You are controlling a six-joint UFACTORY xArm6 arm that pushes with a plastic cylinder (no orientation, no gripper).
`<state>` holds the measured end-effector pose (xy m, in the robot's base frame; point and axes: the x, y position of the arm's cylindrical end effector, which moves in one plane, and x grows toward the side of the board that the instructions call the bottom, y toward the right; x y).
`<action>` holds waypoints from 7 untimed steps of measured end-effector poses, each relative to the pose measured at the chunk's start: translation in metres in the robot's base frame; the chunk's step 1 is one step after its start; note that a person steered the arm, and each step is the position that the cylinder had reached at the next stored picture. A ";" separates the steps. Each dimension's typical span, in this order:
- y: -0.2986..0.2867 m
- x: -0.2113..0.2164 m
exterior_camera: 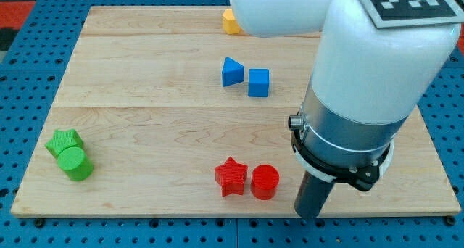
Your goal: Place the arm towards the bottom left side of the green star
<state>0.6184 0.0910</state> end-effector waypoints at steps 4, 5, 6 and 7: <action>0.004 -0.015; 0.001 -0.025; 0.001 -0.035; 0.001 -0.044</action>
<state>0.5739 0.0920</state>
